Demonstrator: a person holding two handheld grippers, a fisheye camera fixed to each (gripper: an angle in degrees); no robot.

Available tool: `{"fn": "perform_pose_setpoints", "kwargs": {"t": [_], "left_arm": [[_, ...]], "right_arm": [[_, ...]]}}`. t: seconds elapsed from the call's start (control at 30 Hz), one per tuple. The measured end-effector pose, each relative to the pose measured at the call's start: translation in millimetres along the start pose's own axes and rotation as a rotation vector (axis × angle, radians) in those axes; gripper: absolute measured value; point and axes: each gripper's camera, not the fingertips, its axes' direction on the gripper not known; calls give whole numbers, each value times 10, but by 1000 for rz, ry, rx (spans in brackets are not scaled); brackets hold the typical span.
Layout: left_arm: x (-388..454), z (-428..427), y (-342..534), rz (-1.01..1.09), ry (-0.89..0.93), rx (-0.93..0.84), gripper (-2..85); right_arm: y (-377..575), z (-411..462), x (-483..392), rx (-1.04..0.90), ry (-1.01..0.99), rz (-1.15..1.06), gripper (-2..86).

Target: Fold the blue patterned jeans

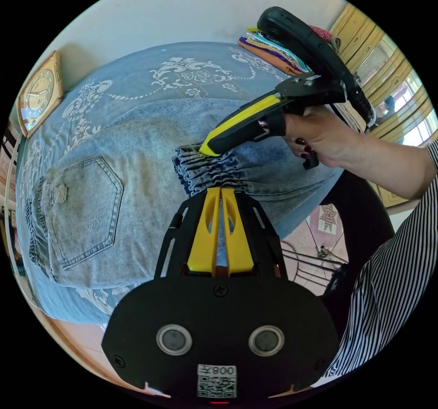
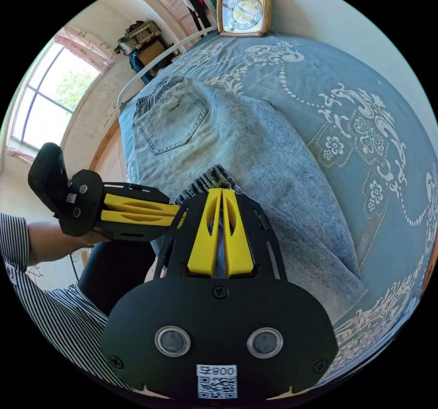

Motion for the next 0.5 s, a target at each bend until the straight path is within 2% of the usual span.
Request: {"fn": "perform_pose_setpoints", "kwargs": {"t": [0.23,0.33,0.5], "left_arm": [[565,65,-2,62,-180,-8,2],[673,107,20,3,-168,21,2],[797,95,-10,-69,-105,3,2]], "right_arm": [[528,-398,73,79,-20,15,1],[648,-39,109,-88,-25,16,1],[838,-40,222,-65,-20,20,1]]}}
